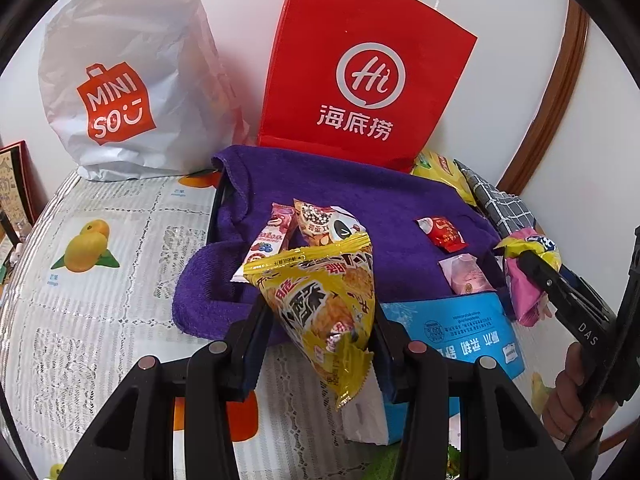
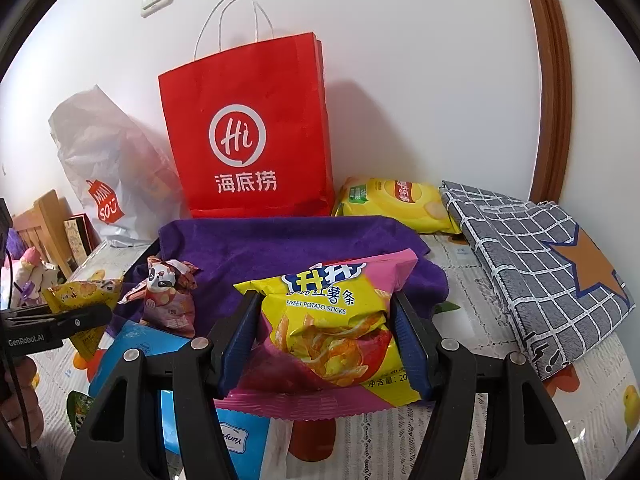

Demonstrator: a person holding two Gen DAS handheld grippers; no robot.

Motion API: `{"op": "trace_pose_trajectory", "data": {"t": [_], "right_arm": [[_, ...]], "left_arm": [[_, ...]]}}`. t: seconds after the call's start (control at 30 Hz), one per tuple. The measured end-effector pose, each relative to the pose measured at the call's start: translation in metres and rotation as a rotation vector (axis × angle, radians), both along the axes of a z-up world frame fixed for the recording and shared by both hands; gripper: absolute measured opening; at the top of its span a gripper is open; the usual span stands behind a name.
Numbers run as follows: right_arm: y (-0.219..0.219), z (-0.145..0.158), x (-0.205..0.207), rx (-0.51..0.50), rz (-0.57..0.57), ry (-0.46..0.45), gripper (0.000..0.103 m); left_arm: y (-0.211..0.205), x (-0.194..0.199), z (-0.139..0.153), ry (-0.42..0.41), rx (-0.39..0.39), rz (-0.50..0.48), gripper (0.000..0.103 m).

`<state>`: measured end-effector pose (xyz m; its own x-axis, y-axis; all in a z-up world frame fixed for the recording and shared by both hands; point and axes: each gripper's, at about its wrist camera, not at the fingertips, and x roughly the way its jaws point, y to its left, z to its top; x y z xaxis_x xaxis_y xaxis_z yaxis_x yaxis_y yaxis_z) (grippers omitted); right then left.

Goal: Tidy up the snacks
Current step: 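Carry the yellow bag with left tool while right tool carries the potato-stick bag over the towel, then lower the potato-stick bag onto the towel and open right tool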

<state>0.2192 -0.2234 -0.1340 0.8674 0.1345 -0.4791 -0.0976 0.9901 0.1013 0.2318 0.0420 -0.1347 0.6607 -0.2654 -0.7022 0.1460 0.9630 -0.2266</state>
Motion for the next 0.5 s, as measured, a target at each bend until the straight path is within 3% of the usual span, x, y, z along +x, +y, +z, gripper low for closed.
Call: {"op": "trace_pose_trajectory", "data": {"t": [0.2,0.5], "right_arm": [[0.002,0.009,0.000,0.001,0.009,-0.019,0.064],[0.012,0.018,0.027,-0.010,0.041,0.035,0.064]], "left_arm": [[-0.004,-0.001,0.001,-0.002,0.004,-0.008,0.044],[0.003,0.000,0.003,-0.004,-0.015,0.008,0.044]]}}
